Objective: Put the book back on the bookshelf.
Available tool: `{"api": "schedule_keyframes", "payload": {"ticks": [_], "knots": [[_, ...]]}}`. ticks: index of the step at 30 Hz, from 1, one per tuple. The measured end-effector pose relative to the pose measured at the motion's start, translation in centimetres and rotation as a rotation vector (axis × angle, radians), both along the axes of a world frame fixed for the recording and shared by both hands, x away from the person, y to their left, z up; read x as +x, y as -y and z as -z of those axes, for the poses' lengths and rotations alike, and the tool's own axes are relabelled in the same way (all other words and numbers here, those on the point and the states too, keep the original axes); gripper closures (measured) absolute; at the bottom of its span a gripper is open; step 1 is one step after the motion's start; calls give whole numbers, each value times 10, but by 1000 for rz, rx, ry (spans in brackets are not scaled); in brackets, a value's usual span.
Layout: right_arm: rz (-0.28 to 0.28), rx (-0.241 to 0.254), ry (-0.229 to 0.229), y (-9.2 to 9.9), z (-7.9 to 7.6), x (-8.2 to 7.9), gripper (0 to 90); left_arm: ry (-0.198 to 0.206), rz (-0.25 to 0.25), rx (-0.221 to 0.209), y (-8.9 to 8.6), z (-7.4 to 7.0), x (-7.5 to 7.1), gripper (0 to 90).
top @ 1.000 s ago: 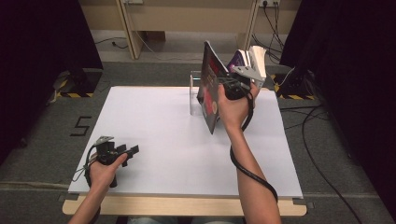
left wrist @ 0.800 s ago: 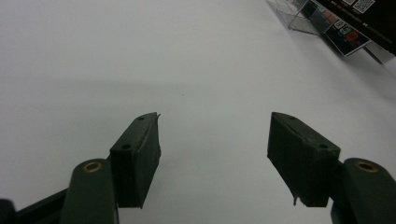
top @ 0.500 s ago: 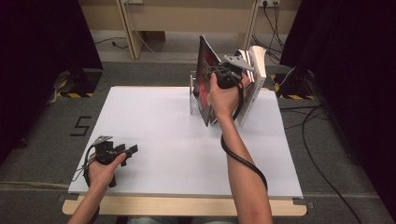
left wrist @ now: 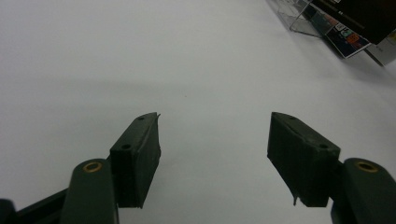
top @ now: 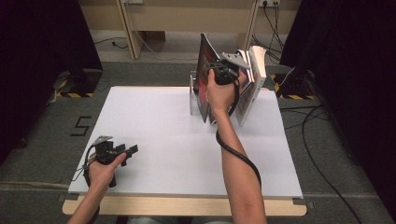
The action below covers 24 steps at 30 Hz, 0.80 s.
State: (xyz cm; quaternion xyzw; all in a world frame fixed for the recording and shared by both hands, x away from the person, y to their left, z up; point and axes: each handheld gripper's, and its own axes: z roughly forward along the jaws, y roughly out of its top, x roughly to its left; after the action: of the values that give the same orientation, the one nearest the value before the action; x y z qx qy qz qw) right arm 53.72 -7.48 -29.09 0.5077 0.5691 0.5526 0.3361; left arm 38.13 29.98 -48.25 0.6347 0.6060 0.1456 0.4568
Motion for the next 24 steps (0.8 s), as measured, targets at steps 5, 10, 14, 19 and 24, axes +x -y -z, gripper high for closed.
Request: {"api": "schedule_keyframes", "payload": {"ticks": [5, 10, 14, 19, 24], "knots": [[8, -18, -4, -2, 10, 3, 870, -1, -1, -3, 0, 1, 0, 337], [3, -30, -4, -2, 12, -2, 862, -2, 0, -3, 0, 1, 0, 338], [-25, -21, -47, 3, 11, -6, 809, -4, -1, -2, 0, 1, 0, 337], [-35, -36, -101, 7, 5, -7, 790, -1, 5, -3, 2, 0, -1, 337], [-47, -24, -154, 10, 3, -6, 778, -2, 6, -2, 2, 0, 0, 337]]}}
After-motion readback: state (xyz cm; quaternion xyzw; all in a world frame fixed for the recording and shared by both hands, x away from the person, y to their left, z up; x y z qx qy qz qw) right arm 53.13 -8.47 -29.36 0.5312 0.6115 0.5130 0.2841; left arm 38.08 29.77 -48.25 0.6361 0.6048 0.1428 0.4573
